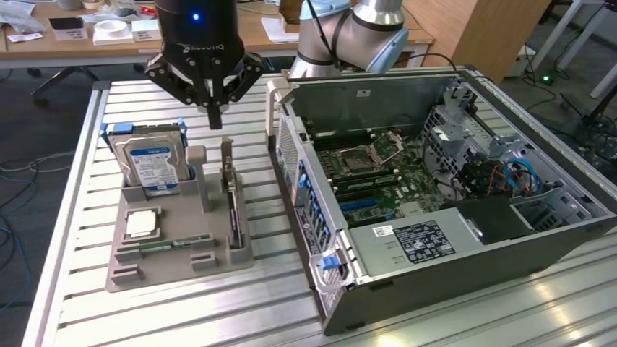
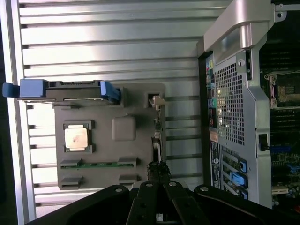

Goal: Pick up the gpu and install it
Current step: 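Reach for the gpu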

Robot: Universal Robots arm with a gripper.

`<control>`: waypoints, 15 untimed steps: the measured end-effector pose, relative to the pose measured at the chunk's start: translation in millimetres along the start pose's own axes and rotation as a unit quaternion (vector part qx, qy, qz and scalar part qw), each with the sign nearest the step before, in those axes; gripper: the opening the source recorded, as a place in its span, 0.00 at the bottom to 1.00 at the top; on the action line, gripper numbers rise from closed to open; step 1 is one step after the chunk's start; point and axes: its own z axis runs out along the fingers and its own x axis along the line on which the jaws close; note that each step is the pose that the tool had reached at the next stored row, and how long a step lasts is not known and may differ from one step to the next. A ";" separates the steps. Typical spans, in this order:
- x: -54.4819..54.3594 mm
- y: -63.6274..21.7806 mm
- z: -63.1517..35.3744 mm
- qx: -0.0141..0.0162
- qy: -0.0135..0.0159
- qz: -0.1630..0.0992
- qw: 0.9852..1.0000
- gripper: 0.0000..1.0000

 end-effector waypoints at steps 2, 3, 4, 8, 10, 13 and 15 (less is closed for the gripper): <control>-0.3 -3.7 -0.1 0.000 0.000 0.000 1.000 0.10; -0.4 -5.8 -0.2 0.000 0.000 0.000 1.000 0.10; -0.6 -7.9 -0.3 0.000 0.000 0.000 1.000 0.10; -1.2 -16.3 -0.7 0.000 0.000 0.000 1.000 0.10; -1.5 -20.6 -0.9 0.000 0.000 0.000 1.000 0.10; -2.1 -27.2 -1.1 0.000 0.000 0.000 1.000 0.10; -2.3 -31.3 -1.3 0.000 0.000 0.000 1.000 0.10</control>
